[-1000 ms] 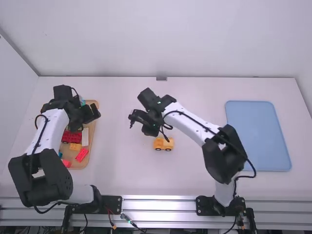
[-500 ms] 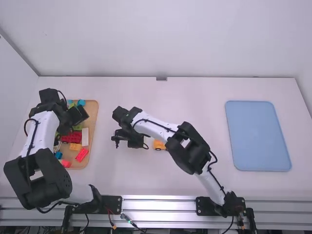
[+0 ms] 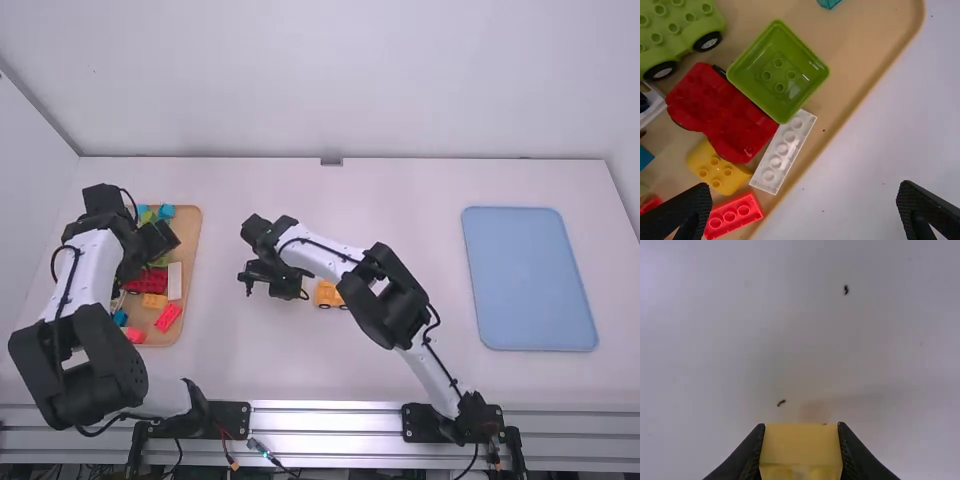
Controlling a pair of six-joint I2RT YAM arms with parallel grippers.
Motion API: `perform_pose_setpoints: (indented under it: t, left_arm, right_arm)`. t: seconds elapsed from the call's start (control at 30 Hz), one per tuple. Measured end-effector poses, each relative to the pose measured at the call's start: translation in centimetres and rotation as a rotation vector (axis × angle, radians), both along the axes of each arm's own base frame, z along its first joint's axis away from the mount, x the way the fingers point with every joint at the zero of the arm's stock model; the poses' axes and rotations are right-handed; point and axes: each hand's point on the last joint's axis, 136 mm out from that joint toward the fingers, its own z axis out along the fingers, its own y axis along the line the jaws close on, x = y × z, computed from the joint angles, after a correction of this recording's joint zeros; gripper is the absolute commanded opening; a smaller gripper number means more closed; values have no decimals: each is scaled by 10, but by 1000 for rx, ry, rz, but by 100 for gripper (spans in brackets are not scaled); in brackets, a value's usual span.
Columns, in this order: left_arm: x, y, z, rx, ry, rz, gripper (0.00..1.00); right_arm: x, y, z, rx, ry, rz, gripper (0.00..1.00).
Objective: Assemble lego blocks to make yellow taxi
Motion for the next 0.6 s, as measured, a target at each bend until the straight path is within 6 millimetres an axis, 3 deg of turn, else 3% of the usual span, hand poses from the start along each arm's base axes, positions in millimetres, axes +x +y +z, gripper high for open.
perform_pose_setpoints:
  t: [0.23,0.3,0.37,0.43,0.5,0.57,0.6]
  left_arm:
    - [-1,1,0,6,6,3,99]
    - [-2,1,-1,4,9,3,99]
    - [-2,1,-1,4,10,3,99]
    - [-3,0,-1,3,12,3,99]
    - [-2,0,-1,3,12,3,99]
    - [-3,0,-1,3,12,3,99]
    - [-3,1,-1,4,12,3,99]
  right_arm:
    - [-4,-2,-4,-8,8,3,0]
    - [-4,-2,-4,-7,8,3,20]
    - [-4,-1,-4,-6,7,3,25]
    - [-4,-2,-4,-7,7,3,37]
    - [-4,-2,-4,-6,7,3,41]
    - [-4,-2,-4,-7,8,3,66]
    - [-4,-2,-4,-7,8,2,68]
